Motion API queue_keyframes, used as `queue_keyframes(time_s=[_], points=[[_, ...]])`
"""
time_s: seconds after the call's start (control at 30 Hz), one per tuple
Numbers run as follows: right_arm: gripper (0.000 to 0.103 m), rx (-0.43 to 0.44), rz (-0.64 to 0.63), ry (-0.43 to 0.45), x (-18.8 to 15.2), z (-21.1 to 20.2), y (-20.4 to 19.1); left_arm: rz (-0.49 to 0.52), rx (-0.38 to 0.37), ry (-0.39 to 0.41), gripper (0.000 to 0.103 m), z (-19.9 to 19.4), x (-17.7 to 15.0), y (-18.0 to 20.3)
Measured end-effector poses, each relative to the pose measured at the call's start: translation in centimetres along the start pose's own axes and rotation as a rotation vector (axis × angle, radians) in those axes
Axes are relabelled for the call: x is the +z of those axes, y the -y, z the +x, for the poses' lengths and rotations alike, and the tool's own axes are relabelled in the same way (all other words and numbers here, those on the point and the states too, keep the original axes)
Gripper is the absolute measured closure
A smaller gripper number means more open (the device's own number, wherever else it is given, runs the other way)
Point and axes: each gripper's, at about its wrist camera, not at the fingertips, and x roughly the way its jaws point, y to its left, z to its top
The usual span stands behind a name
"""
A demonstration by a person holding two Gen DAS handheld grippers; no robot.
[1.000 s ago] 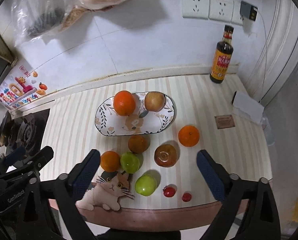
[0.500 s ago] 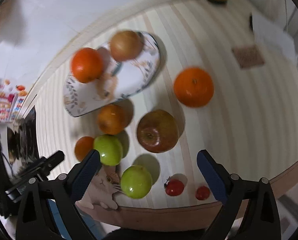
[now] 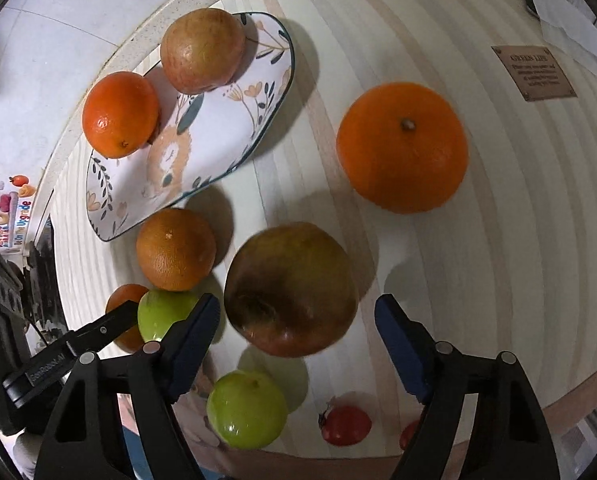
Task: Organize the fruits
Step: 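Grasp another orange with the left tool while the right tool grasps a brown apple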
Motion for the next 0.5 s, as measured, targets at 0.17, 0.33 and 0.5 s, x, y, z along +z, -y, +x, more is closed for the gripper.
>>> queue_keyframes(time_s=[0.17,0.33,0.5], points=[[0.034,-0.007,-0.023,0.008,0.0,0.1,-0.6,0.041,0.078,0.024,0.041,-0.8,-0.4,0.0],[0.034,-0.012,-0.061,-0.061,-1.6,0.4,-0.8,0.047,0.090,-0.023,0.041,-0.8,-2.2,-2.0],[0.033,-0.014,-0.060,-0.038,-1.6,0.4,-1.1,0.043,0.083,-0.003,0.040,-0.8,-1.7,-2.0]])
